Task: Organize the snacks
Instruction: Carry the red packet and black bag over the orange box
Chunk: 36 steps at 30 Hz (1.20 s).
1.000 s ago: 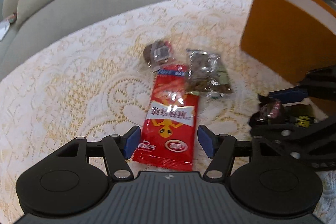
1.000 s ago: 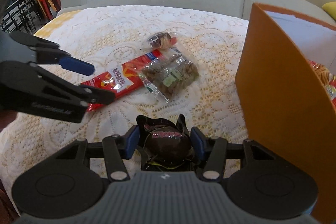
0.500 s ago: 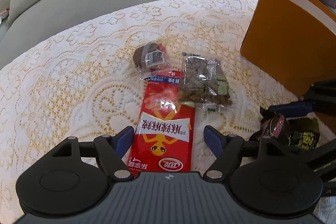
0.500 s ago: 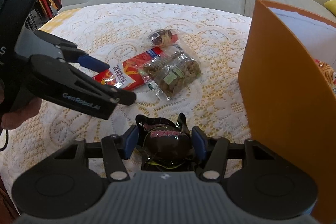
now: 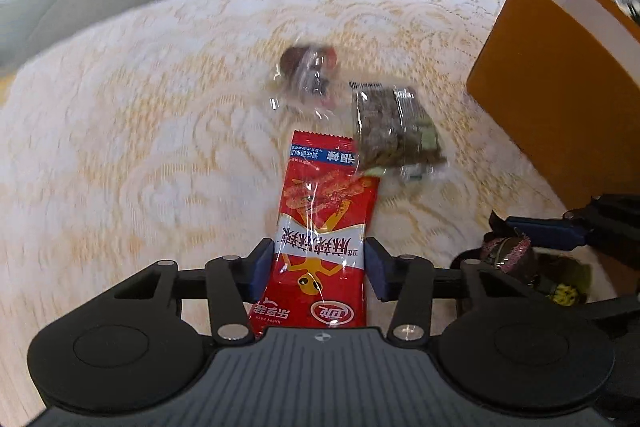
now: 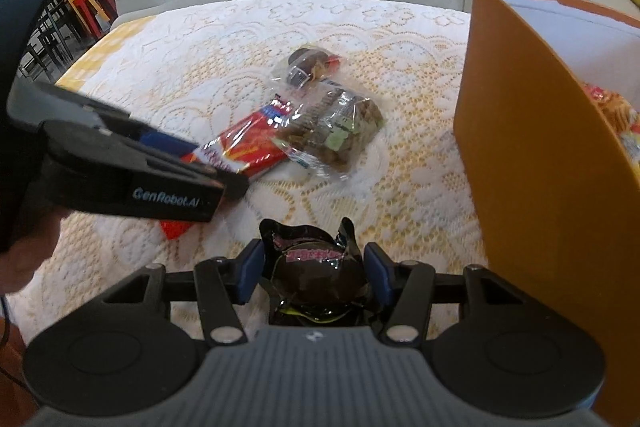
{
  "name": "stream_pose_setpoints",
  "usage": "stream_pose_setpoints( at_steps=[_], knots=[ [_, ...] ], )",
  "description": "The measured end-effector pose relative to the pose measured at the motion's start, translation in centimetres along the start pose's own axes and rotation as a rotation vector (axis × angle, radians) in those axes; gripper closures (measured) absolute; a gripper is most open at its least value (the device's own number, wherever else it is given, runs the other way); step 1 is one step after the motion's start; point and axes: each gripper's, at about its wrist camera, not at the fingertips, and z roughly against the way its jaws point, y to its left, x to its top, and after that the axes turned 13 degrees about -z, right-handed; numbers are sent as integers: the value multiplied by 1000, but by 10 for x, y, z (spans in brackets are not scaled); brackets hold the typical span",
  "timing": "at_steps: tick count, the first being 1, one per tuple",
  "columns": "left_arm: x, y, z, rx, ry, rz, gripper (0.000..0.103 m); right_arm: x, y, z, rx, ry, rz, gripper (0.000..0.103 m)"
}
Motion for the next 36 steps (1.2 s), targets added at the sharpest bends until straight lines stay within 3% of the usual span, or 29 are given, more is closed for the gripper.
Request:
stream_pose_setpoints(
  at_steps=[11, 16, 29, 36],
  knots=[
    [-53, -25, 55, -41, -17, 243, 49, -30, -4, 38, 34, 24, -1, 53],
    [-67, -33, 80, -88, -67, 325, 49, -39, -2, 65, 55, -8, 15, 54],
    [-64, -65, 150, -65, -210, 308, 49, -47, -4, 139, 99, -158, 29, 64],
    [-43, -76, 171, -103, -270, 289, 49, -39, -15, 176, 102, -230, 9, 64]
  ],
)
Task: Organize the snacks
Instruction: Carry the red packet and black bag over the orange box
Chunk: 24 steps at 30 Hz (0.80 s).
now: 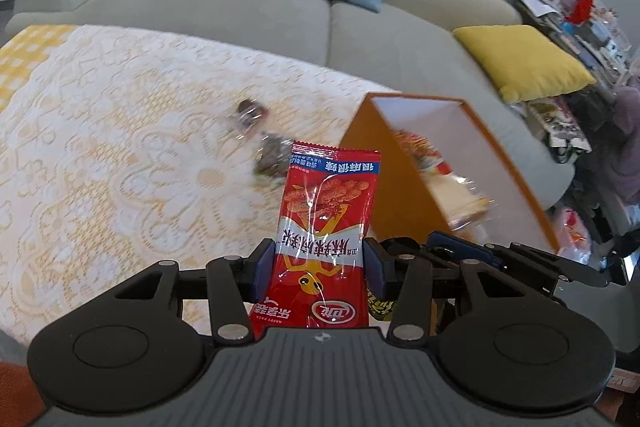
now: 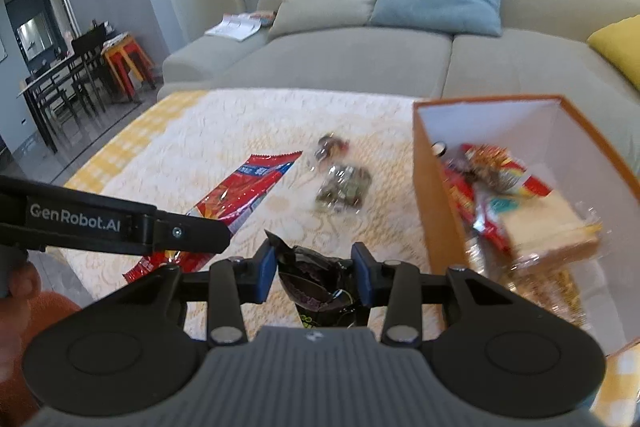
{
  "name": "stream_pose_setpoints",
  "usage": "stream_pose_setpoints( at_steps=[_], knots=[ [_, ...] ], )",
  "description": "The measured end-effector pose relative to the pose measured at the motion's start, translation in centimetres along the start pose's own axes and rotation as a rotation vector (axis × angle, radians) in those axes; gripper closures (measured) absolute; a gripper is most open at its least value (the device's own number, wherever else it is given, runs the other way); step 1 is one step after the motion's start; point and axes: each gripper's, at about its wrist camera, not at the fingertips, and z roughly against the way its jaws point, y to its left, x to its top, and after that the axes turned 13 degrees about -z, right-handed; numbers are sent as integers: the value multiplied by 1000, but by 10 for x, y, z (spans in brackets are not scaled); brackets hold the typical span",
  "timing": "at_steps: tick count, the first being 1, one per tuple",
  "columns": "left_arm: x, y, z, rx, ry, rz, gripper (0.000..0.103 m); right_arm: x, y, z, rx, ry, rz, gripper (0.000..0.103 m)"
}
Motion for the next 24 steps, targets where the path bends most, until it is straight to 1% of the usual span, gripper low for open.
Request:
stream_pose_setpoints(
  at_steps=[2, 6, 10, 12, 14, 17, 19, 21, 24],
  knots=[
    [9, -9, -2, -13, -1, -18, 49, 7, -7, 8, -5, -6, -9, 64],
    [29, -30, -12, -36, 28, -57, 49, 23, -31, 21, -8, 8, -39, 64],
    [49, -60, -22, -89, 45, -98, 49, 41, -61, 33, -9, 44, -58, 64],
    [59, -74, -27, -122, 56, -117, 49, 52, -79, 37, 15, 80, -93, 64],
    [67, -86, -34, -148, 68, -132, 49, 62, -94, 42, -29, 88, -95, 64],
    [79, -104, -46, -179, 93, -150, 49, 76, -110, 51, -77, 91, -63, 64],
    [85, -114, -55, -198, 119, -153, 49, 81, -120, 53, -132, 100, -31, 65],
    [89, -121, -65, -217, 158, -153, 49, 85, -133, 52, -171, 119, -23, 65],
    [90, -134, -84, -222, 236, -161, 49, 87, -152, 45, -213, 159, -32, 65]
  ],
)
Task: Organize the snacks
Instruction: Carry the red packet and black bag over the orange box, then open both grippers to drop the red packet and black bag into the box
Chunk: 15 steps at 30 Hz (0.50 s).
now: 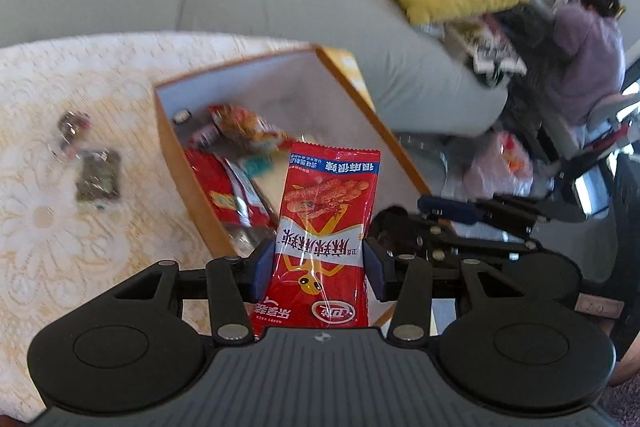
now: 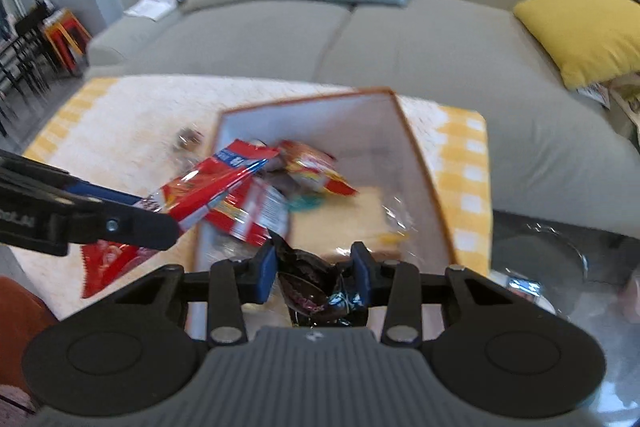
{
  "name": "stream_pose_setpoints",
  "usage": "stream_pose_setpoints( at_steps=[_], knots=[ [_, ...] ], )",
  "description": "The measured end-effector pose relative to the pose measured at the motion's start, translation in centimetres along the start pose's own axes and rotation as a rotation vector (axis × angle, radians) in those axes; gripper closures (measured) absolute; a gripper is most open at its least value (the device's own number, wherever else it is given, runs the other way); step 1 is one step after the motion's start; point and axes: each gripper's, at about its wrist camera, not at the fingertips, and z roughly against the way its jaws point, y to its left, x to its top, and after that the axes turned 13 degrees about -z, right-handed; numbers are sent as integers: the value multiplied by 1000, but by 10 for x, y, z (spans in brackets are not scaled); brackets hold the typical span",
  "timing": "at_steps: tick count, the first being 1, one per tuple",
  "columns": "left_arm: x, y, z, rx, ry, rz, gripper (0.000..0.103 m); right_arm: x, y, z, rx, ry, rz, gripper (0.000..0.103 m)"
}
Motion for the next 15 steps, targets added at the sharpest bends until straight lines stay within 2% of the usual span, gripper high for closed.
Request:
stream_pose_setpoints(
  at_steps=[3, 6, 9, 13, 15],
  knots=[
    [5, -8, -19, -15, 54, -1, 49, 5, -10, -14, -29, 19, -8, 65],
    [8, -10, -30, -22, 86, 11, 49, 5, -12, -29, -85, 27, 45, 65],
    [10, -11, -39, -13, 109, 23, 49, 4, -18, -47, -78, 73, 42, 65],
    [10, -10, -49, -41, 140, 35, 49, -2, -22, -58, -152, 81, 75, 62],
    [9, -11, -53, -32, 156, 32, 49, -5, -22, -59, -158, 83, 96, 59]
  ],
)
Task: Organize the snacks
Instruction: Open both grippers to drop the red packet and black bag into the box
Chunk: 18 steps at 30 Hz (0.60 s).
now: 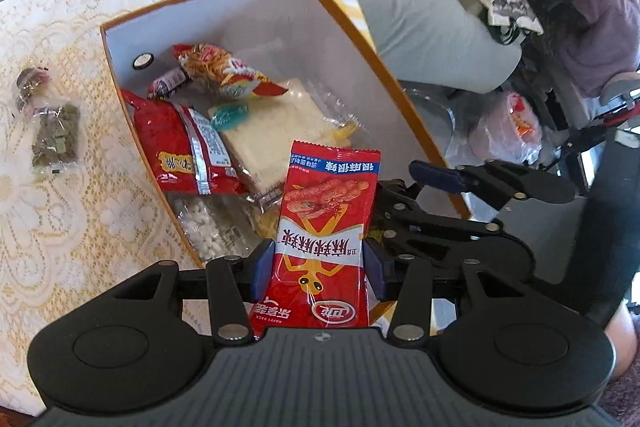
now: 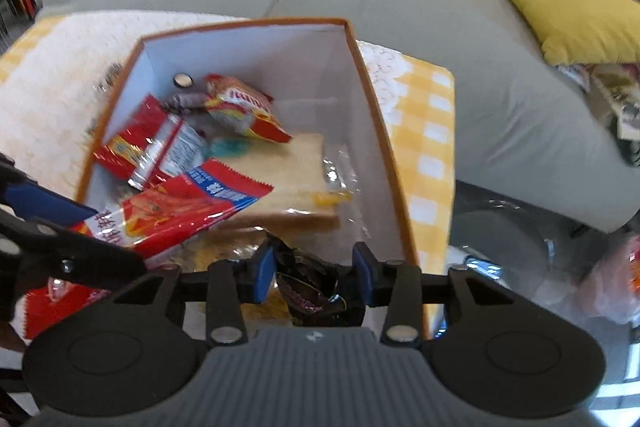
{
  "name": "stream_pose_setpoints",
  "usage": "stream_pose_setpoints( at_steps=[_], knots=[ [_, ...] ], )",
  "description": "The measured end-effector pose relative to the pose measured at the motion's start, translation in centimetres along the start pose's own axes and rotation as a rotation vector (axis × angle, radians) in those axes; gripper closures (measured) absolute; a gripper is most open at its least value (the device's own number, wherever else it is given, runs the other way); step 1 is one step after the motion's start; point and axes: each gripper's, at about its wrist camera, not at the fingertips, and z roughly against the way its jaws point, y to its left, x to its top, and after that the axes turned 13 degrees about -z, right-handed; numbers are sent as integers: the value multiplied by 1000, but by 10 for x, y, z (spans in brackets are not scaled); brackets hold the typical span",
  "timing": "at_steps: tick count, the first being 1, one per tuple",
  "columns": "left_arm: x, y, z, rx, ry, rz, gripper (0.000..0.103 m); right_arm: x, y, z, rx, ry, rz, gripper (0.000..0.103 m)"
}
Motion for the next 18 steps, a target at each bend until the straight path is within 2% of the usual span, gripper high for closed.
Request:
stream_pose_setpoints(
  at_steps=[8, 18],
  knots=[
    [0, -2, -16, 5, 58, 5, 49, -2, -8, 17, -10, -43, -29, 55],
    [-2, -9, -37, 75, 116, -75, 49, -4, -3, 23, -24, -61, -37, 54]
  ],
)
